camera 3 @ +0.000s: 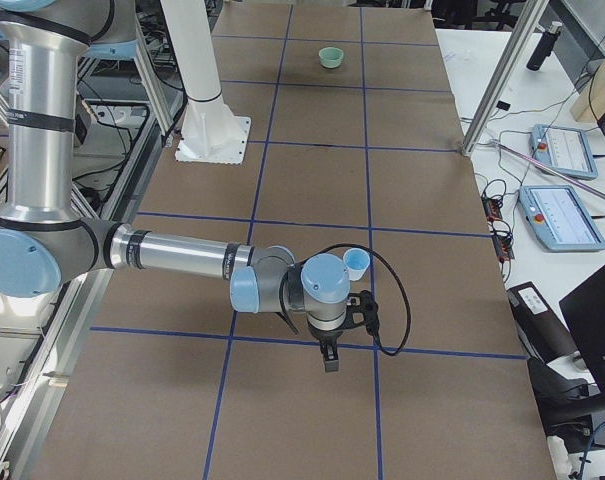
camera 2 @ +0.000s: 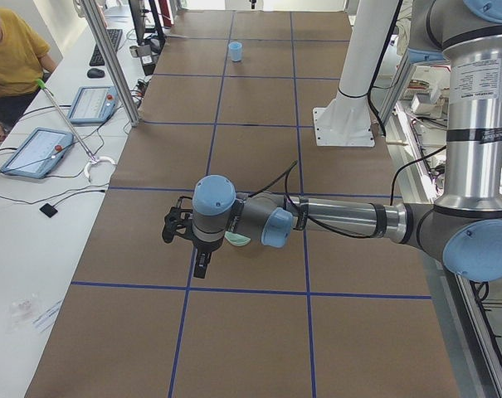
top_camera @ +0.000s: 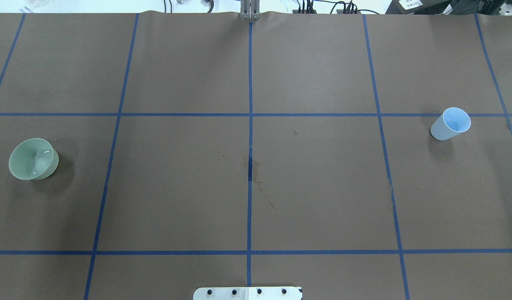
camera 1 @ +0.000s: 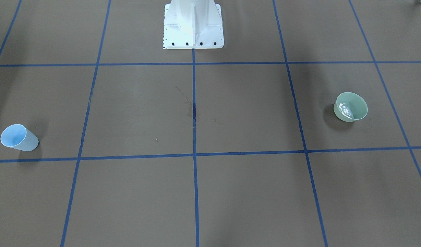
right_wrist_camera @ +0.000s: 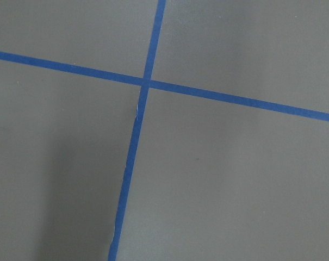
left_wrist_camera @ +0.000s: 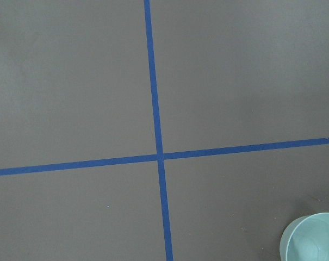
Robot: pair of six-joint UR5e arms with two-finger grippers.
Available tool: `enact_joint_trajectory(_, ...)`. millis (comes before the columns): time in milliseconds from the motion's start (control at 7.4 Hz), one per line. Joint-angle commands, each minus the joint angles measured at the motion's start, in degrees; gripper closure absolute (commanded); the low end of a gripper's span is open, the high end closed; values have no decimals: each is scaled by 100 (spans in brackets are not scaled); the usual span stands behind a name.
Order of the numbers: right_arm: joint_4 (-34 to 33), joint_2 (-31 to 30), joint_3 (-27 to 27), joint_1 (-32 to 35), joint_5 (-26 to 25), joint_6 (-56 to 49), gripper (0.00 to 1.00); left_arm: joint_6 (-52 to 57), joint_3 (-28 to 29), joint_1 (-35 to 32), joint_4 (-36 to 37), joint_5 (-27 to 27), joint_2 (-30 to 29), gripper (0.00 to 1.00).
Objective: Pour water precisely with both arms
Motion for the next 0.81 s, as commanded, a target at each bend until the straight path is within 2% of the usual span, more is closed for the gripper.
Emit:
enact_joint_trajectory(0,1,0,0,0,7,0,0,-20,84,-2,-70,9,15,0)
enact_joint_trajectory(676,1,0,0,-9,86,0,0,-12,111,-11,-61,35,68,0)
